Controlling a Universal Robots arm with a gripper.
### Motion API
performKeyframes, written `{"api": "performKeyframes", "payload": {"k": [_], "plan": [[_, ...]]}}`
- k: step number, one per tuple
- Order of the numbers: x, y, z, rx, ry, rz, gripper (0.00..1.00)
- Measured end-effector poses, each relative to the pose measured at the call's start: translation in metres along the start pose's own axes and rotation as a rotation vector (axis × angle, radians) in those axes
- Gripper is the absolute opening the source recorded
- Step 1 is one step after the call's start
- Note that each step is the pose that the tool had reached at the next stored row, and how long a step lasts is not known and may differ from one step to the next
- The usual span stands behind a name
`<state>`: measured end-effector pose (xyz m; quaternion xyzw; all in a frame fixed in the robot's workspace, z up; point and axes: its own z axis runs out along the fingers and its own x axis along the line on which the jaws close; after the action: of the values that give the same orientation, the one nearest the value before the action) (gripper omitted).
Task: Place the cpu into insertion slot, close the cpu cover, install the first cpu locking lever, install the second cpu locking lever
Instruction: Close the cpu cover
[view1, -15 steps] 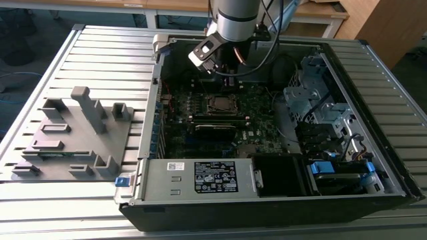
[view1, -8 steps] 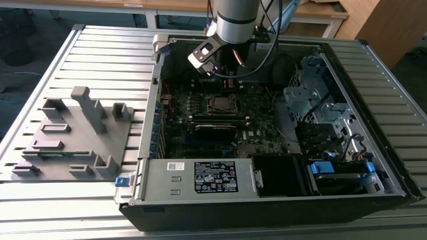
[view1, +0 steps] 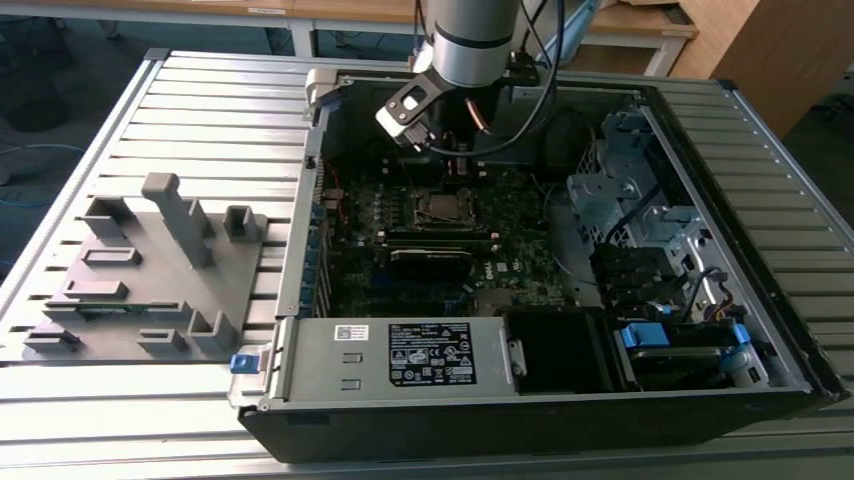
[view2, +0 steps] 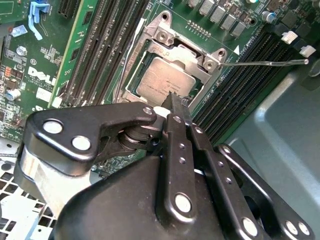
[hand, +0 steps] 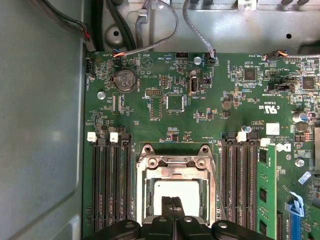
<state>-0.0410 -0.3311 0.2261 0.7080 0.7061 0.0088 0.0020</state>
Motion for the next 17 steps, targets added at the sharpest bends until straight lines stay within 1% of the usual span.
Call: {"api": "performKeyframes", "payload": {"k": [4, 17], "plan": [[0.0000, 0.0000, 0.0001, 0.0004, 0.0010, -0.055, 0.10], [0.0000, 0.0000, 0.0005, 0.0028, 0.0044, -0.289, 0.10]]}}
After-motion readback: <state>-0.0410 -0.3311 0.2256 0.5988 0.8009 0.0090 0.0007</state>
